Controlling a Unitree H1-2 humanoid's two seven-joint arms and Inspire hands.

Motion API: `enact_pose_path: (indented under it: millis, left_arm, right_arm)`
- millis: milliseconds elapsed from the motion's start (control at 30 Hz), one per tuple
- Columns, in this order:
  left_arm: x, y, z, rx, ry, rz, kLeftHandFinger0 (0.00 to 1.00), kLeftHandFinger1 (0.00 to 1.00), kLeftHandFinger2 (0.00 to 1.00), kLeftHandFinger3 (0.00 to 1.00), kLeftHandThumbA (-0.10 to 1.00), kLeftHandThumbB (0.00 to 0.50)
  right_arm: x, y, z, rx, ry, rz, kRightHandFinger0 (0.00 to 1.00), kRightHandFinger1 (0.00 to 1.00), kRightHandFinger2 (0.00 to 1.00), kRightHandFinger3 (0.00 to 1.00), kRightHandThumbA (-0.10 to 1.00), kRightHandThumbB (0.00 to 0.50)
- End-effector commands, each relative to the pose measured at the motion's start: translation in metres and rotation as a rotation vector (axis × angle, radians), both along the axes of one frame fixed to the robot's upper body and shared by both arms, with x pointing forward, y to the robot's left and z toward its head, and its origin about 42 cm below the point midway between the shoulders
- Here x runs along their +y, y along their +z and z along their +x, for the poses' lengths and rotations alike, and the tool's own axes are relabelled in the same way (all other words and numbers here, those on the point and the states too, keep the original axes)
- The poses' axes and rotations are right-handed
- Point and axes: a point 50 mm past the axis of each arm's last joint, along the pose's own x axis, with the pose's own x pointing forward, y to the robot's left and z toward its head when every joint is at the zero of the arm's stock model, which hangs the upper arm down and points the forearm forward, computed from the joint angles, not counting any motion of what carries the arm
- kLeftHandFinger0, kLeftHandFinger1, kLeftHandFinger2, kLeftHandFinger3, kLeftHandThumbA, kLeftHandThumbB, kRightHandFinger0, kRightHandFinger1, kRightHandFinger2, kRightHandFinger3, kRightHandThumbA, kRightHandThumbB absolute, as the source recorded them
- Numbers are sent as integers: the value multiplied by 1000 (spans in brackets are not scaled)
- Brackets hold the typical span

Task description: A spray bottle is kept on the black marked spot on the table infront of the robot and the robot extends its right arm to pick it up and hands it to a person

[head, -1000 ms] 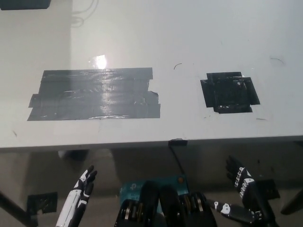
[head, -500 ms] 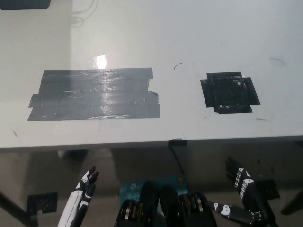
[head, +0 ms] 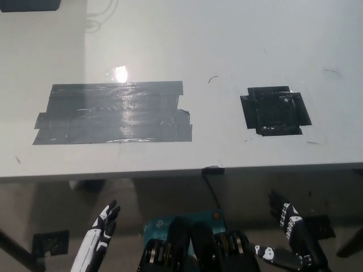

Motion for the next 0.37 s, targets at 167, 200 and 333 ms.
enact_pose_path:
  millis: [167, 200, 333]
  left_arm:
    - [2, 5, 0, -40, -14, -10, 1000, 1000, 1000, 1000, 1000, 259]
    - [2, 5, 0, -41, -14, -11, 1000, 1000, 1000, 1000, 1000, 257]
    - [1, 6, 0, -49, -16, -10, 1000, 1000, 1000, 1000, 1000, 252]
  right_arm:
    - [3, 10, 5, -65, 14, -24, 1000, 1000, 1000, 1000, 1000, 312]
    - [2, 11, 5, -67, 15, -27, 1000, 1000, 1000, 1000, 1000, 307]
    - [3, 11, 6, -70, 19, -29, 1000, 1000, 1000, 1000, 1000, 288]
